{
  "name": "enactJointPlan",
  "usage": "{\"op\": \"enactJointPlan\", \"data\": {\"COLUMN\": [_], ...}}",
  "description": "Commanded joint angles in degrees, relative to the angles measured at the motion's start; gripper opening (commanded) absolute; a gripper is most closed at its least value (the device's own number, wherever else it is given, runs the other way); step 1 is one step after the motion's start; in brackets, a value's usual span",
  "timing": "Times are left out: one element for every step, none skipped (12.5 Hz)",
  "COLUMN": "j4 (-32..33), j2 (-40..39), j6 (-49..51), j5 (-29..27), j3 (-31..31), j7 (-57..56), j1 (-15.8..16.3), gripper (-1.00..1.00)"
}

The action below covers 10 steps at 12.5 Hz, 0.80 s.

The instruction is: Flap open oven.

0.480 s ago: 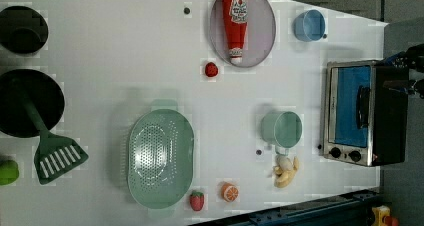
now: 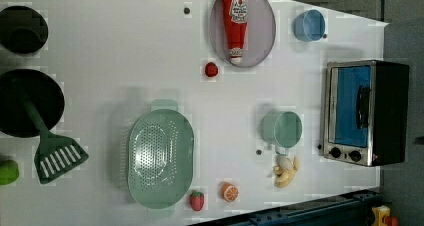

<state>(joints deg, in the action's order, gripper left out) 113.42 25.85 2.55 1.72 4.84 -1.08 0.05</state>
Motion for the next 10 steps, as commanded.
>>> {"op": "enactJointPlan", "data": {"j4": [-0.58, -0.55, -0.52, -0.46, -0.34, -0.3, -0.24, -0.21, -0.16, -0.11], "j2": [-3.94, -3.94, -3.96, -4.02, -4.11, -4.34, -4.76, -5.36, -6.11, -6.99], "j6": [-0.2, -0.18, -0.17, -0.18, -0.17, -0.36, -0.53, -0.67, -0.73, -0.88], "j5": [-0.31, -0.29, -0.23, -0.22, -0.16, -0.14, -0.08, -0.08, -0.07, -0.07], "j3": [-0.53, -0.47, -0.33, -0.05, 0.45, 1.1, 2.0, 2.99, 4.04, 5.18], "j7": [-2.3, -2.3, -2.3, -2.3, -2.3, -2.3, -2.33, -3.28, -5.82, -10.16], "j1": [0.08, 0.06, 0.0, -0.01, -0.04, -0.05, -0.07, -0.06, -0.07, -0.07], "gripper": [0.65, 0.39, 0.15, -0.08, -0.32, -0.55, -0.65, -0.65, -0.65, -0.65]}}
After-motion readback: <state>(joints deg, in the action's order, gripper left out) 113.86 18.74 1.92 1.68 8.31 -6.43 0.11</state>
